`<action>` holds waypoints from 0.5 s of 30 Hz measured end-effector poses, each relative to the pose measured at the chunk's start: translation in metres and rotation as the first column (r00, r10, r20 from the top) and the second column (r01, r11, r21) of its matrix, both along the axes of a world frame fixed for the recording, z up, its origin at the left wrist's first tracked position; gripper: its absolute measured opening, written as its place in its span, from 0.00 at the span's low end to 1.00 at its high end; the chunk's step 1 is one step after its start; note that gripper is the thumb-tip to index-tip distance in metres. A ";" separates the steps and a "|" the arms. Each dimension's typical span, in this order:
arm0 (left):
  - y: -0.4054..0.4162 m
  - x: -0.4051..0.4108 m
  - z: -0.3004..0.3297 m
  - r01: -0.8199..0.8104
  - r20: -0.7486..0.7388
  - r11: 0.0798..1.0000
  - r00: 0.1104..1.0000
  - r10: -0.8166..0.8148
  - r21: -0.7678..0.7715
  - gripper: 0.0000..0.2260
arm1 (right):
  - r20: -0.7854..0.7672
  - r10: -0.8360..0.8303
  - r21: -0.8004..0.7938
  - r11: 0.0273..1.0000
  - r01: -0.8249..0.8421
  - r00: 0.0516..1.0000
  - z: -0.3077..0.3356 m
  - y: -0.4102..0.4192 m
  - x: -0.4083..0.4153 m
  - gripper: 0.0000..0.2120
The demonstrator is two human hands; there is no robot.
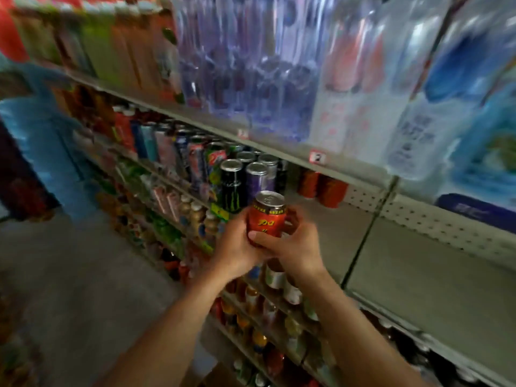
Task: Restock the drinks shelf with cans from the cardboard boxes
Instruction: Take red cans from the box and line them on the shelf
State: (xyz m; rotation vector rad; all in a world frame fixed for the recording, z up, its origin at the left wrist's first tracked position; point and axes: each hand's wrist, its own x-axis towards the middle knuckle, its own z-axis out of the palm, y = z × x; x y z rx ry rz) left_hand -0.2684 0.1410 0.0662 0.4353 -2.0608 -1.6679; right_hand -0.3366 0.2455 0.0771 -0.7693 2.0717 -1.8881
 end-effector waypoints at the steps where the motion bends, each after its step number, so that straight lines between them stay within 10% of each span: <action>1: 0.005 -0.009 -0.001 0.023 -0.036 0.997 0.999 -0.020 0.076 0.31 | -0.034 -0.010 0.027 1.000 0.011 0.999 0.001 0.008 -0.008 0.34; 8: 0.038 -0.058 -0.006 0.170 0.012 0.974 0.985 -0.170 -0.151 0.34 | 0.054 -0.076 0.136 0.988 0.068 0.996 -0.015 0.058 -0.050 0.28; 15: 0.029 -0.077 -0.014 0.331 0.432 0.708 0.901 -0.041 -0.624 0.27 | -0.036 -0.327 0.232 0.916 0.326 0.944 -0.041 0.082 -0.097 0.31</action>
